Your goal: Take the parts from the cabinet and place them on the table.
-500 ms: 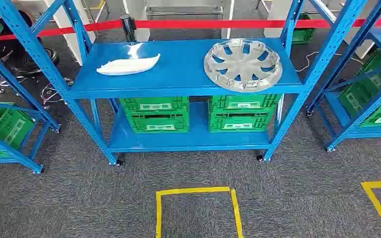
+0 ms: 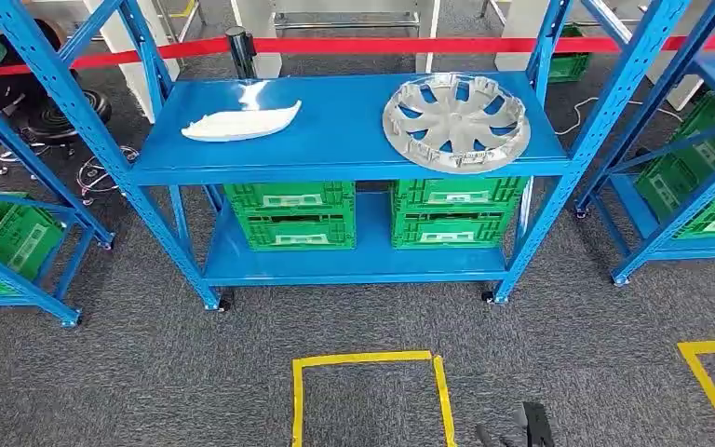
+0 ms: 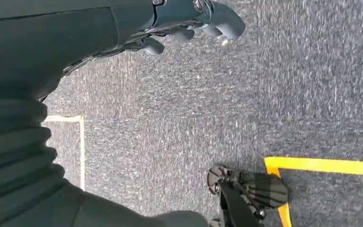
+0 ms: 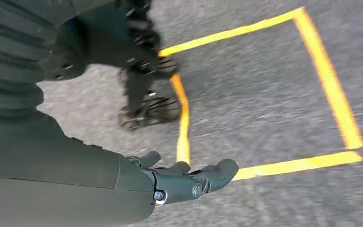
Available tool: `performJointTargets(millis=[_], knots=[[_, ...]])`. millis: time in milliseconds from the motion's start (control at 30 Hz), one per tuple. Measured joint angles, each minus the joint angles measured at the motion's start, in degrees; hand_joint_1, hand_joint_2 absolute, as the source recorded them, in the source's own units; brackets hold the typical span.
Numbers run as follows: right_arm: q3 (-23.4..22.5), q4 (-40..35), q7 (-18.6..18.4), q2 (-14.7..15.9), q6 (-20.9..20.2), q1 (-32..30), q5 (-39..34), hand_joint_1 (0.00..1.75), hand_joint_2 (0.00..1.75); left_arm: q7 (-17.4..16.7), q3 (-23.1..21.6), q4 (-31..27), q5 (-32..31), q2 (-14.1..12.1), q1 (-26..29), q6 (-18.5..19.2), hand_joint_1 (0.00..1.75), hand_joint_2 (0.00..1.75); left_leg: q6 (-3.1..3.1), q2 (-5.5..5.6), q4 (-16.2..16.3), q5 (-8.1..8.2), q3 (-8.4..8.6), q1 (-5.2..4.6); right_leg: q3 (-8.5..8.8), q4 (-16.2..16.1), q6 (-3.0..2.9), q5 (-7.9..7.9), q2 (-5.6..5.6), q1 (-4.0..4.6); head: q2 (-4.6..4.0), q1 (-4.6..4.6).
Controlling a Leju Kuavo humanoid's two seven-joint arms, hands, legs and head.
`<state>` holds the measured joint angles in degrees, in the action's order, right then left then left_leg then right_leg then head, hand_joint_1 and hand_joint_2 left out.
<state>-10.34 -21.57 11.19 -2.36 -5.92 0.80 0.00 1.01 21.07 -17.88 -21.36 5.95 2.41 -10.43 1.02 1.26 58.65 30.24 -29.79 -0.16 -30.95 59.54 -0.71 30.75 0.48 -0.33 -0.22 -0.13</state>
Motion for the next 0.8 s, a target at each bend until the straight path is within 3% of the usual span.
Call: performJointTargets(millis=[333, 567, 800], knots=[[-3.01, -4.35, 9.53, -1.88, -5.03, 5.65, 1.97, 0.00, 0.00, 0.44, 10.14, 2.97, -11.74, 3.19, -3.54, -3.65, 0.00, 0.00, 0.01, 0.00, 0.02, -0.04, 0.03, 0.00, 0.03, 0.00, 0.02, -0.07, 0.01, 0.00, 0.02, 0.00], [-2.05, -15.98, 13.40, -3.13, -10.03, 8.21, 2.75, 0.00, 0.00, 0.48, 14.77, 4.31, -16.28, 4.30, -4.66, -4.26, 0.00, 0.00, 0.03, 0.00, 0.02, -0.05, 0.05, 0.00, 0.06, 0.00, 0.02, -0.07, 0.02, 0.00, 0.00, 0.00], [2.34, -29.25, 15.45, -3.74, -13.81, 11.95, 2.80, 0.00, 0.00, 0.81, 17.92, 5.18, -18.71, 4.61, -5.27, -4.11, 0.00, 0.00, 0.02, 0.01, 0.03, -0.08, 0.07, 0.00, 0.08, 0.00, 0.06, -0.11, 0.02, 0.00, 0.00, 0.00]])
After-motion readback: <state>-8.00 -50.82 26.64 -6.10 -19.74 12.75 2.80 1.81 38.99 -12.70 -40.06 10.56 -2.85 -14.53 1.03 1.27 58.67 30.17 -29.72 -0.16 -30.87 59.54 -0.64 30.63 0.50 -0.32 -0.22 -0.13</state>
